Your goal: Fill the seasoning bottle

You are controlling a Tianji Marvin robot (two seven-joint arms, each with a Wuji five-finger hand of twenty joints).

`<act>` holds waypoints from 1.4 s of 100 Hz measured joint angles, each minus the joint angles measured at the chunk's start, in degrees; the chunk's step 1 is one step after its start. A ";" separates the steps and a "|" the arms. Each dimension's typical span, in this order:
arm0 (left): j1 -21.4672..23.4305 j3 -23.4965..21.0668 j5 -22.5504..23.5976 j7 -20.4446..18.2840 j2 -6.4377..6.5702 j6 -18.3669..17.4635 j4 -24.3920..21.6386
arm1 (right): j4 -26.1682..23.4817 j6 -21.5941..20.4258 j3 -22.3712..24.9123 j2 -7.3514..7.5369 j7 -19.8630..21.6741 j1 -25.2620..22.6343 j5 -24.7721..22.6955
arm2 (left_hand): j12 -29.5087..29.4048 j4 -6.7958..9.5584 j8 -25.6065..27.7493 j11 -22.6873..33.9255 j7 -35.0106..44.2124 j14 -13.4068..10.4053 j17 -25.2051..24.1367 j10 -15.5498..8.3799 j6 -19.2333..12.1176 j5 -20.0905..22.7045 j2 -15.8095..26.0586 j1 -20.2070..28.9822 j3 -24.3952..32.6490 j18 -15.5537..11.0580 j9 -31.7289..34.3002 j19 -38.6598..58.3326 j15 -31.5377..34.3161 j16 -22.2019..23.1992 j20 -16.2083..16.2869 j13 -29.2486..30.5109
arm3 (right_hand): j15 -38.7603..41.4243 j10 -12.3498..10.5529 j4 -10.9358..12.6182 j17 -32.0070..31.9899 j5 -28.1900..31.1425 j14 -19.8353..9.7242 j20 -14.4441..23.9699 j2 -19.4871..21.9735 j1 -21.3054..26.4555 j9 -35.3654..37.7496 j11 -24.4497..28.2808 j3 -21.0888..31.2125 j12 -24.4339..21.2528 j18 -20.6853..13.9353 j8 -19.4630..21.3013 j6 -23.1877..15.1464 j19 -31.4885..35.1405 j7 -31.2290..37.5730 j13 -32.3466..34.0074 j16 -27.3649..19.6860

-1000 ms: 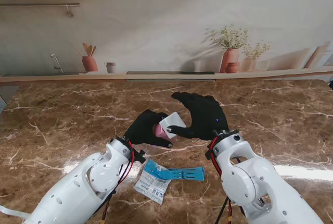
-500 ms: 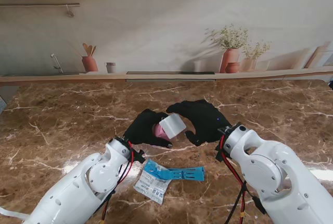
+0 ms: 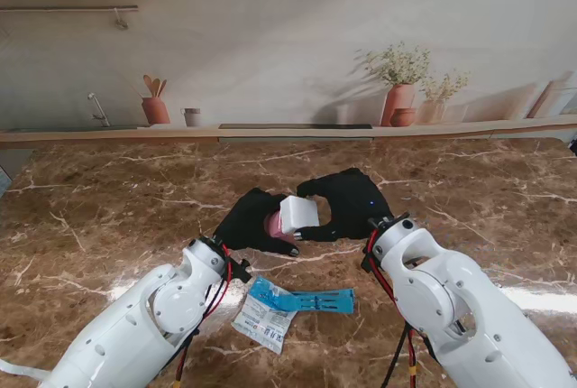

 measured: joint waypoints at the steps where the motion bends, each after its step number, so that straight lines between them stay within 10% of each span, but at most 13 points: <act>1: 0.00 0.01 0.00 0.00 0.00 0.00 0.00 | 0.03 0.05 -0.05 -0.06 0.02 0.01 -0.22 | 0.00 0.00 0.00 0.00 0.00 0.00 0.00 0.00 0.00 0.00 0.00 0.00 0.00 0.00 0.00 0.00 0.00 0.00 0.00 0.00 | 0.23 -0.07 0.05 0.17 0.59 0.00 0.21 0.04 -0.57 0.47 0.26 0.06 0.08 0.00 0.25 -0.26 0.20 0.22 0.26 0.13; 18: -0.02 0.11 0.00 -0.12 0.03 0.01 0.00 | 0.59 4.50 -2.76 -0.24 -2.97 0.75 -9.26 | 0.00 -0.03 0.00 0.00 0.00 0.00 0.00 -0.01 0.01 0.00 0.00 0.00 0.00 0.00 0.00 0.01 0.00 0.04 0.00 0.02 | 3.56 -0.66 1.21 8.49 15.93 0.62 2.69 2.76 -13.42 11.75 1.79 2.00 0.80 0.47 0.43 -3.26 7.51 5.68 9.87 2.28; 41: -0.03 0.17 -0.02 -0.09 0.02 0.02 -0.05 | 0.96 10.68 -4.96 -0.85 -5.08 1.05 -8.75 | 0.03 -0.04 0.00 0.00 0.00 0.00 0.00 -0.01 0.02 0.00 0.00 0.00 0.00 -0.01 0.00 0.02 0.01 0.13 0.01 0.02 | 5.44 1.10 4.97 13.27 24.87 2.98 2.92 21.00 -26.27 17.90 0.64 2.17 -2.82 0.34 -13.71 -1.16 18.40 8.84 15.66 3.20; 62: 0.20 0.07 0.01 -0.34 0.04 0.02 -0.53 | -4.56 10.14 0.21 -1.41 -1.49 -3.79 -6.66 | 0.03 -0.04 0.04 0.00 0.00 0.00 0.00 -0.02 0.02 0.00 0.00 0.00 0.00 -0.01 0.00 0.05 0.01 0.13 0.01 0.02 | -3.57 3.93 6.98 7.50 -3.10 4.25 -1.70 25.11 -27.73 0.10 -9.75 1.40 -12.77 0.60 -22.69 2.65 12.03 -10.66 6.65 -0.72; 73: 0.31 -0.04 0.07 -0.34 0.05 0.03 -0.68 | -6.64 3.59 4.72 -1.46 0.44 -6.46 0.63 | 0.03 -0.05 0.11 0.00 0.01 0.00 0.00 -0.04 0.02 0.00 0.00 0.00 0.00 0.00 0.00 0.06 0.01 0.13 0.02 0.02 | -8.18 4.12 6.99 0.87 -18.68 4.17 -1.66 15.49 -15.81 -15.03 -11.82 1.33 -13.90 1.16 -19.92 4.31 3.75 -17.50 -4.82 -2.43; 81: 0.40 -0.11 0.19 -0.25 0.05 0.04 -0.76 | -8.33 -4.20 9.16 -1.24 10.16 -7.64 7.46 | 0.03 -0.06 0.12 0.00 0.01 -0.01 0.00 -0.04 0.02 0.00 0.00 0.00 0.00 -0.01 0.00 0.08 0.01 0.13 0.02 0.02 | -10.21 3.96 6.99 -4.69 -25.08 2.83 -0.12 5.83 -3.73 -25.97 -13.03 1.59 -13.72 -0.35 -15.39 7.76 -1.85 -21.86 -13.81 -2.46; 88: 0.49 -0.21 0.31 -0.19 0.05 0.06 -0.83 | -10.16 -5.78 10.17 0.01 16.36 -7.72 6.17 | 0.03 -0.06 0.12 0.00 0.01 -0.01 0.00 -0.05 0.02 0.00 0.00 0.00 0.00 -0.01 0.00 0.08 0.01 0.13 0.02 0.02 | -10.78 4.38 6.99 -6.43 -25.52 2.36 0.28 -0.26 4.76 -29.13 -13.08 1.33 -12.41 -1.30 -15.36 10.05 -3.63 -22.85 -16.49 -2.46; 98: 0.62 -0.32 0.48 -0.14 0.07 0.07 -0.94 | -10.25 -5.57 8.98 1.36 13.17 -7.29 0.54 | 0.04 -0.06 0.12 0.00 0.01 -0.01 0.00 -0.06 0.02 0.00 0.00 0.00 0.00 -0.01 0.00 0.09 0.01 0.13 0.03 0.02 | -10.13 5.04 6.99 -6.49 -25.54 2.30 0.95 -2.68 12.91 -29.67 -13.00 0.69 -11.62 -1.63 -15.53 11.32 -4.32 -22.87 -17.14 -2.46; 117: 0.70 -0.33 0.63 -0.05 0.09 0.07 -1.09 | -6.23 -4.14 4.69 1.30 10.03 -3.62 2.65 | 0.04 -0.06 0.13 0.01 0.02 -0.01 0.00 -0.07 0.02 0.00 0.00 0.00 0.00 -0.01 0.00 0.09 0.01 0.13 0.04 0.03 | -5.94 3.56 5.92 -3.51 -25.88 1.22 1.65 -2.82 15.74 -25.60 -9.18 -3.55 -10.36 -2.16 -2.70 10.18 -3.52 -15.13 -16.85 -2.47; 140: 0.74 -0.52 0.88 -0.07 0.13 0.04 -1.30 | -2.67 -0.88 0.15 0.71 4.23 -0.46 0.02 | 0.04 -0.07 0.13 0.01 0.03 -0.01 0.00 -0.08 0.02 0.00 0.00 0.00 0.00 -0.01 0.00 0.09 0.01 0.13 0.05 0.03 | 0.83 -0.42 5.35 1.05 -1.77 -0.09 1.70 -3.20 5.88 -2.12 -0.12 -1.31 -2.43 -2.09 -0.61 0.71 1.75 -2.80 -4.91 -2.08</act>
